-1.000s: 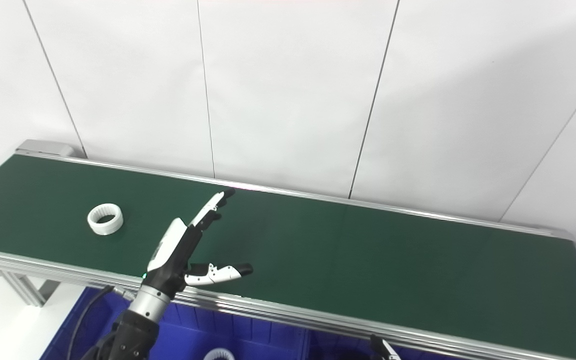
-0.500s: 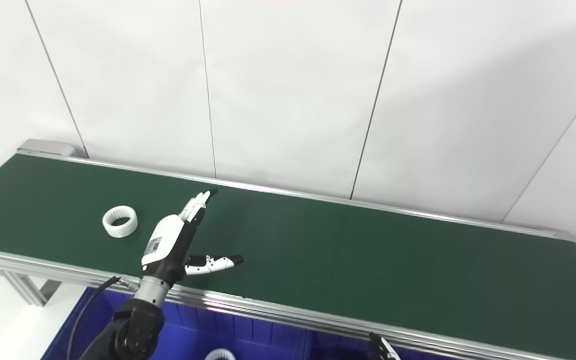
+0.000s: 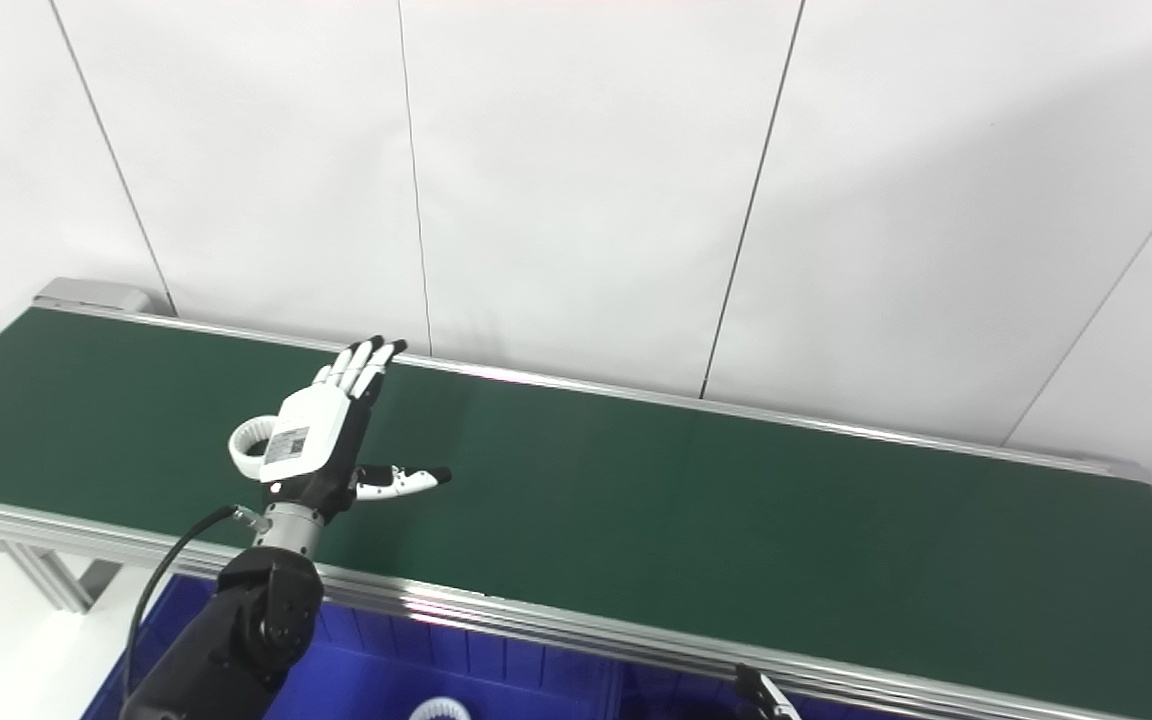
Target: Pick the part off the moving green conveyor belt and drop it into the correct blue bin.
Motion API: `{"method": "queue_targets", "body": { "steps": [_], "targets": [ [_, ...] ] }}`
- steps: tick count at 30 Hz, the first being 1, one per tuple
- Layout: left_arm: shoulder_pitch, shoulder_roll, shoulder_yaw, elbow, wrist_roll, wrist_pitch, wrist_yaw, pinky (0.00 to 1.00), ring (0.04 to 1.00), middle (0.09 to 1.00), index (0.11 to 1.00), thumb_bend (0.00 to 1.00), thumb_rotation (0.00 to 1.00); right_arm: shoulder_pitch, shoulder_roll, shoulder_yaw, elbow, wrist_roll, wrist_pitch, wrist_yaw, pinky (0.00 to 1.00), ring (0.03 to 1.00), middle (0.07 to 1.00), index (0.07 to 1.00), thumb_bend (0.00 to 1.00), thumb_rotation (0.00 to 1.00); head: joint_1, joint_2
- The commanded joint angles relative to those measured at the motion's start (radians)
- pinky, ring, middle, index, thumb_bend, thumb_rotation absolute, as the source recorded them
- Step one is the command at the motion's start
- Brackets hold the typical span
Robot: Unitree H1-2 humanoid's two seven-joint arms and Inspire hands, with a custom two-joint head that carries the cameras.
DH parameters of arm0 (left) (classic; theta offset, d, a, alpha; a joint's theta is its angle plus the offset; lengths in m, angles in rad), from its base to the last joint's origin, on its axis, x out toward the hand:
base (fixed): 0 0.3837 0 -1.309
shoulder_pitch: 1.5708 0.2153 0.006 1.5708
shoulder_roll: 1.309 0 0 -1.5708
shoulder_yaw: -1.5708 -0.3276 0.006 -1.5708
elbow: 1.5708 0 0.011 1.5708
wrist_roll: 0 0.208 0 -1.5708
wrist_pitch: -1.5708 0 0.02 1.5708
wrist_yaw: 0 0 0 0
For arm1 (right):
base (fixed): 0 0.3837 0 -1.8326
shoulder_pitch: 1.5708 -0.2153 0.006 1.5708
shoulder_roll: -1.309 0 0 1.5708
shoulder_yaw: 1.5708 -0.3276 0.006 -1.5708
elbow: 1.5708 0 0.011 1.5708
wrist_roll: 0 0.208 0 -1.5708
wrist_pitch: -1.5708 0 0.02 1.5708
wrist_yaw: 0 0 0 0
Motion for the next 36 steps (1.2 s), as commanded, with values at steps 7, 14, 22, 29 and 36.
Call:
{"method": "queue_targets", "body": {
  "steps": [7,14,22,29,36],
  "targets": [
    [-0.098,0.042,-0.010,0.027,-0.005,0.052,0.012,1.00,0.999,0.988,0.949,0.73,0.28,-0.007,-0.002,-0.008,-0.022,0.006,-0.053,-0.013,0.75,0.836,0.875,0.905,0.72,0.33,0.003,0.000],
    [-0.138,0.065,-0.019,0.118,-0.021,0.048,0.026,0.99,0.986,0.980,0.936,0.75,0.27,-0.006,0.000,-0.009,-0.018,0.007,-0.065,-0.017,0.74,0.828,0.870,0.901,0.71,0.32,0.004,0.000],
    [-0.171,0.081,-0.036,0.216,-0.042,0.048,0.048,0.97,0.976,0.977,0.927,0.75,0.25,-0.002,0.002,-0.010,-0.022,0.012,-0.068,-0.015,0.74,0.830,0.872,0.899,0.72,0.34,-0.001,0.004],
    [-0.197,0.094,-0.062,0.327,-0.049,0.048,0.076,0.97,0.980,0.983,0.898,0.74,0.20,0.009,0.005,-0.012,-0.034,0.008,-0.066,-0.017,0.74,0.833,0.874,0.901,0.72,0.36,-0.003,0.006],
    [-0.220,0.098,-0.076,0.423,-0.075,0.034,0.098,0.98,0.983,0.988,0.892,0.74,0.14,0.014,0.004,-0.013,-0.042,0.010,-0.074,-0.016,0.73,0.826,0.873,0.899,0.72,0.35,-0.004,0.009]
  ]
}}
